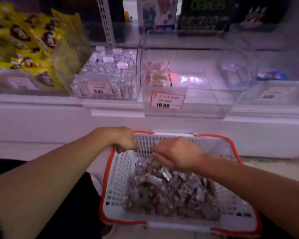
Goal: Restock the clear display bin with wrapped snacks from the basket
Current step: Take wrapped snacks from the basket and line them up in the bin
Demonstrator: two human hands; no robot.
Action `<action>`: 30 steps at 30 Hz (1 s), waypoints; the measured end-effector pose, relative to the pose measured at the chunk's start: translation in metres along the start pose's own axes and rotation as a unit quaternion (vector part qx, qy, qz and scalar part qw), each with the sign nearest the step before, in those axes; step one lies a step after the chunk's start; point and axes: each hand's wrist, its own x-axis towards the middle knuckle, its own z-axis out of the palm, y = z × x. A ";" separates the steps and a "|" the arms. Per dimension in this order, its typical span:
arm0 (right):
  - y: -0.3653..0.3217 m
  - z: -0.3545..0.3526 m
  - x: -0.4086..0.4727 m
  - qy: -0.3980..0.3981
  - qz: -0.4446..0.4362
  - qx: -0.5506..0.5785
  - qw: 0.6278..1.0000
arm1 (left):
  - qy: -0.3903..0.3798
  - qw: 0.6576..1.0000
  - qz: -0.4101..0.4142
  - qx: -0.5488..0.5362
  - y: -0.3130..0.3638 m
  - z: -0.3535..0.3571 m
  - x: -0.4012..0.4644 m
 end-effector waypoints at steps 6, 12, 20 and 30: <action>0.022 0.139 -0.127 -0.456 0.310 0.118 0.826 | -0.110 0.994 -0.015 0.005 0.018 0.164 0.059; 0.024 0.166 -0.156 -0.424 0.387 0.167 0.802 | -0.153 0.987 -0.028 -0.043 0.039 0.234 0.077; 0.021 0.192 -0.155 -0.460 0.374 0.085 0.801 | -0.158 0.987 -0.012 0.020 0.031 0.254 0.086; 0.027 0.192 -0.162 -0.427 0.341 0.030 0.837 | -0.110 0.994 0.026 0.011 0.025 0.277 0.108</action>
